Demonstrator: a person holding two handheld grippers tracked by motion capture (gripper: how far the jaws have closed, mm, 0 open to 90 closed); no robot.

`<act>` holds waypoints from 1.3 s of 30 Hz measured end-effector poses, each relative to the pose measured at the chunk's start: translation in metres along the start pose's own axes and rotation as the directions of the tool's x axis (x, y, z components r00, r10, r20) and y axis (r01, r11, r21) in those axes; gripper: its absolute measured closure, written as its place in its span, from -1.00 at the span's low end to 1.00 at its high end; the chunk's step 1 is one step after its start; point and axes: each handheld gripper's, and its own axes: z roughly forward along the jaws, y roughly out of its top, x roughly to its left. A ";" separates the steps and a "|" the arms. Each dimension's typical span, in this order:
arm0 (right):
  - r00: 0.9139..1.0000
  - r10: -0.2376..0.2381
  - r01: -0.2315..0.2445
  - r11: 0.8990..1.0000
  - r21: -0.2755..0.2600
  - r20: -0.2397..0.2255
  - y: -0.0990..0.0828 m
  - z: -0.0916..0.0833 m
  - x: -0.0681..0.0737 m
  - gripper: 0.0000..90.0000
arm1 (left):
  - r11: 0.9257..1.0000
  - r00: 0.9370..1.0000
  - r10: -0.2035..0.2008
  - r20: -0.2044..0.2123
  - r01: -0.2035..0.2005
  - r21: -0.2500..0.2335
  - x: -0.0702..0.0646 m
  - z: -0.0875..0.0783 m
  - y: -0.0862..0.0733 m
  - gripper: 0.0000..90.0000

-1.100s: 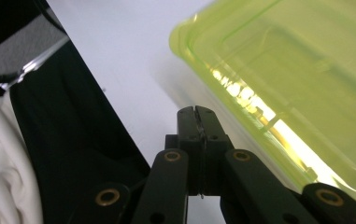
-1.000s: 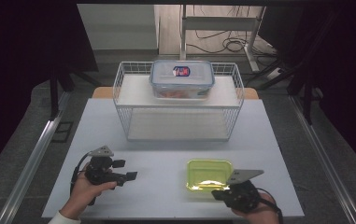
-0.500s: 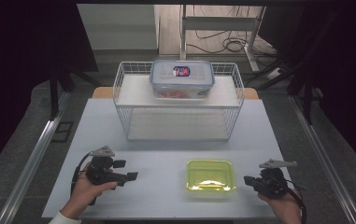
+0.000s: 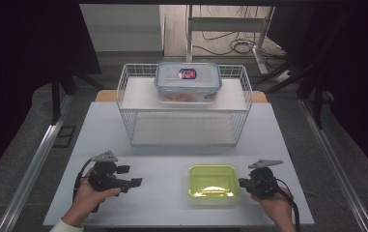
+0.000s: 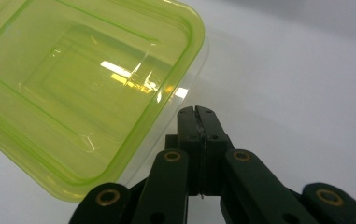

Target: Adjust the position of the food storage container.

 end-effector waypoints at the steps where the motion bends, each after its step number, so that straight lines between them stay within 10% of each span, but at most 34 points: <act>1: 1.000 -0.012 0.012 1.000 0.000 -0.001 0.003 0.002 0.003 1.00 | 1.000 1.000 -0.001 0.000 0.001 0.001 0.000 0.000 0.000 -0.51; 15: 0.986 -0.144 0.145 0.989 0.012 -0.088 0.036 0.035 0.062 1.00 | 1.000 1.000 0.000 0.000 0.000 0.002 0.000 0.001 0.000 -0.52; 39: 0.983 -0.065 0.046 0.993 -0.109 -0.171 0.034 0.009 0.040 0.81 | 0.998 0.999 -0.051 -0.015 0.050 -0.038 -0.010 0.001 0.004 -0.57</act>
